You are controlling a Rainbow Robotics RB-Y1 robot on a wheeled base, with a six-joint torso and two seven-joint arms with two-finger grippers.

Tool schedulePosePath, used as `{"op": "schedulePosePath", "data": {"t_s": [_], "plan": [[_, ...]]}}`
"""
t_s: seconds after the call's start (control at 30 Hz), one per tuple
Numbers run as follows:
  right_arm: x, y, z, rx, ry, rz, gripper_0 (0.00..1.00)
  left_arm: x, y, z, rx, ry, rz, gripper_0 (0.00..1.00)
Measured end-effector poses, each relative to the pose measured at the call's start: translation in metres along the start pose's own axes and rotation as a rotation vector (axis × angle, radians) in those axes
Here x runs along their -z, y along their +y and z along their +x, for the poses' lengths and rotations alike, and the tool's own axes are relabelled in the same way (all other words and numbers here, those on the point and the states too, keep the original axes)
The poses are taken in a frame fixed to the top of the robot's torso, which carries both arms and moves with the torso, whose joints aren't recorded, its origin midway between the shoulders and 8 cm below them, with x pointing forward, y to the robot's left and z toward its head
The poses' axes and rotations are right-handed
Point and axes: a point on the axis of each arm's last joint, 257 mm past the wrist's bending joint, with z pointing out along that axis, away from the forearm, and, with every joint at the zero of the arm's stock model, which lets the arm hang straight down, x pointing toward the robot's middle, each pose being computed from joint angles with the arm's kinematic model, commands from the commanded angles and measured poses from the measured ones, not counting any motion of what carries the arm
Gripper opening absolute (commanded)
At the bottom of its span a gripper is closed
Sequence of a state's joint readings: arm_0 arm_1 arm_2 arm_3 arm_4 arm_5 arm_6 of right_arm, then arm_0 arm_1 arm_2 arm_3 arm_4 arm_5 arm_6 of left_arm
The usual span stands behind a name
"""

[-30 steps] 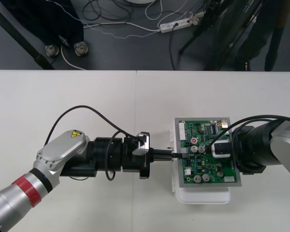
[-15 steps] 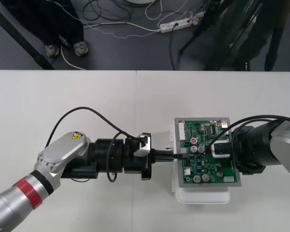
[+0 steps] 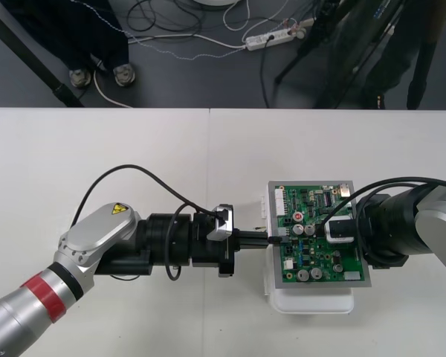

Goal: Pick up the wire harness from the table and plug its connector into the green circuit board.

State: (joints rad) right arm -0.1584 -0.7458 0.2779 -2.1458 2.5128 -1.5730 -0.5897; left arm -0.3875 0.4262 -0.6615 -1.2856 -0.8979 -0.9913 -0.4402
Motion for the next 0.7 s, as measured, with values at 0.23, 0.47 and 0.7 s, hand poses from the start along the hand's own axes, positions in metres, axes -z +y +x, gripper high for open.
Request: {"op": "schedulePosePath", "data": {"t_s": [0.23,0.47,0.7], "plan": [[0.0000,0.0000,0.0000,0.000,0.000,0.000,1.00,-0.0029,0.0003,-0.0001,0.005,-0.004,-0.008,0.00],[0.0000,0.0000,0.0000,0.000,0.000,0.000,1.00,-0.0035,0.0006,0.0000,0.005,-0.004,-0.011,0.00],[0.0000,0.0000,0.0001,0.000,0.000,0.000,1.00,-0.0036,0.0006,0.0001,0.005,-0.004,-0.011,0.00]]}}
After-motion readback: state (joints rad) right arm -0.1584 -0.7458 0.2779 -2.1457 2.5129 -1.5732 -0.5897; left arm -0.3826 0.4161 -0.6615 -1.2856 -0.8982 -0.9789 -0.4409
